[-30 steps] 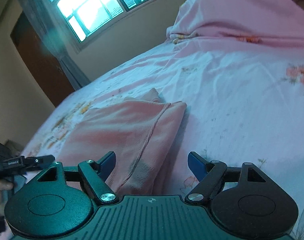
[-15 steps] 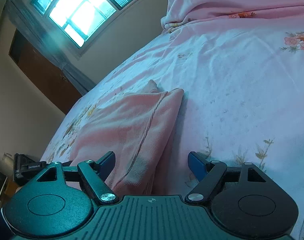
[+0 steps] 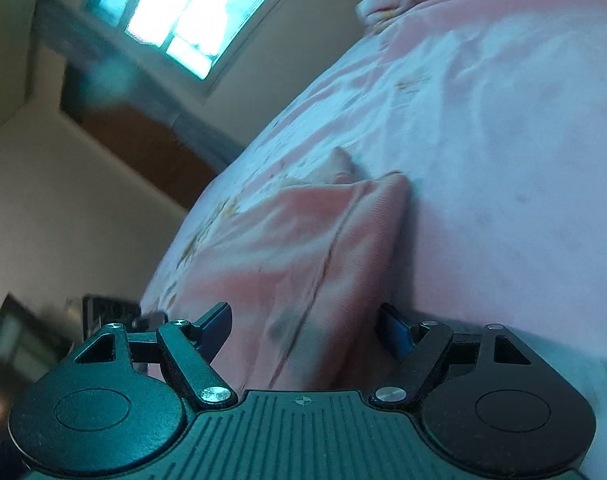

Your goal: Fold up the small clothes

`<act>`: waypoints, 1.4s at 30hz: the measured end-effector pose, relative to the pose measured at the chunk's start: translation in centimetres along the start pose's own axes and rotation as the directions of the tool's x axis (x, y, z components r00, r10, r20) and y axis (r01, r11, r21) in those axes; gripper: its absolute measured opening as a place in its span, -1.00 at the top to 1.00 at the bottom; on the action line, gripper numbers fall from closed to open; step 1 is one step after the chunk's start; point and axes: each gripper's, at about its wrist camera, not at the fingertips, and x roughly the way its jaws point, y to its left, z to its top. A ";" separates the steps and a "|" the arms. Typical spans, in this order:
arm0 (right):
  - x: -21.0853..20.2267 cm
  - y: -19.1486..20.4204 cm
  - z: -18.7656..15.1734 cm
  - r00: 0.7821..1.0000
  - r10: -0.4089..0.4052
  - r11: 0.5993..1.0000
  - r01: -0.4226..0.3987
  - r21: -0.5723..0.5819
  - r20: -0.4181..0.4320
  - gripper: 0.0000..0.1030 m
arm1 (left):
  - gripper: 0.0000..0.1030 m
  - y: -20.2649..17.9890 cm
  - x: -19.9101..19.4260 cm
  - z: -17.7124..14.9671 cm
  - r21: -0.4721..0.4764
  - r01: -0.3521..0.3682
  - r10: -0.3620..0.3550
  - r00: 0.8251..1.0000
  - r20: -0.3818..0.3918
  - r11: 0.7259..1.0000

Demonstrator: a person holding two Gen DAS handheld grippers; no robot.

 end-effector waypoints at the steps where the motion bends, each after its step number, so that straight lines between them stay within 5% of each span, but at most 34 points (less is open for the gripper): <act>1: 0.8 0.1 0.4 1.000 0.006 1.000 -0.006 -0.016 -0.015 -0.53 | -0.42 0.0 0.4 0.1 0.014 -0.002 0.002 1.000 0.005 1.000; 2: 1.6 0.3 0.8 1.000 0.005 0.999 -0.006 -0.035 -0.027 -0.52 | -0.38 -0.3 0.6 0.2 0.034 -0.011 0.010 1.000 0.010 0.999; 3: 2.3 0.6 1.1 1.000 -0.002 0.999 0.000 -0.054 -0.029 -0.41 | -0.05 -0.7 1.0 0.1 0.066 -0.040 0.040 0.999 0.007 0.997; 4: 3.1 1.0 1.3 0.999 -0.020 0.997 0.017 -0.073 -0.040 0.13 | 0.27 -1.0 1.3 -0.1 0.087 -0.077 0.077 0.997 0.005 0.993; 5: 4.0 1.3 1.4 0.997 -0.054 0.995 0.049 -0.088 -0.061 0.40 | 0.28 -1.0 1.1 -0.3 0.085 -0.082 0.081 0.997 0.014 0.993; 7: 4.4 2.1 1.2 0.995 -0.084 0.991 0.078 -0.108 -0.054 0.55 | 0.37 -1.4 0.6 -0.7 0.103 -0.093 0.090 0.995 0.040 0.990; 10: 3.1 5.1 0.0 0.992 -0.128 0.970 0.126 -0.208 0.005 0.61 | 0.41 -3.9 -1.0 -1.6 0.182 -0.104 0.087 0.991 0.100 0.978; 16: -3.6 13.9 -3.3 0.992 -0.028 0.910 0.075 -0.409 0.120 0.61 | 0.42 -11.8 -8.1 -5.3 0.317 -0.078 0.013 0.980 0.201 0.945; 23: -8.1 23.8 -9.6 0.991 0.095 0.847 -0.033 -0.530 0.090 0.61 | 0.40 -18.2 -17.7 -10.0 0.409 -0.118 0.025 0.974 0.226 0.905; 28: -3.8 23.9 -9.3 0.992 0.094 0.896 -0.046 -0.442 0.089 0.61 | 0.40 -16.1 -18.6 -7.5 0.357 -0.174 0.092 0.968 0.234 0.918; 31: -0.2 21.6 -7.5 0.995 0.084 0.961 -0.065 -0.267 0.059 0.61 | 0.40 -12.2 -18.0 -5.6 0.270 -0.184 0.129 0.969 0.209 0.945; 35: 6.6 16.8 -6.2 1.000 -0.013 0.996 0.011 -0.089 -0.025 0.60 | 0.29 -5.0 -15.1 -3.8 0.131 -0.252 0.233 0.962 0.145 0.959; 37: 10.0 13.0 -6.4 0.984 -0.141 0.990 0.140 -0.016 -0.112 0.20 | -0.03 -0.9 -13.5 -4.3 0.002 -0.363 0.361 0.929 0.074 0.932; 39: 9.7 9.7 -6.7 0.991 -0.069 0.995 0.077 0.063 -0.115 0.18 | -0.08 0.5 -14.5 -5.6 -0.039 -0.296 0.298 0.946 0.126 0.954; 42: 5.8 7.5 -7.5 0.996 0.014 0.986 0.001 0.164 -0.090 0.07 | -0.11 -0.2 -17.3 -7.7 -0.087 -0.218 0.226 0.968 0.107 0.972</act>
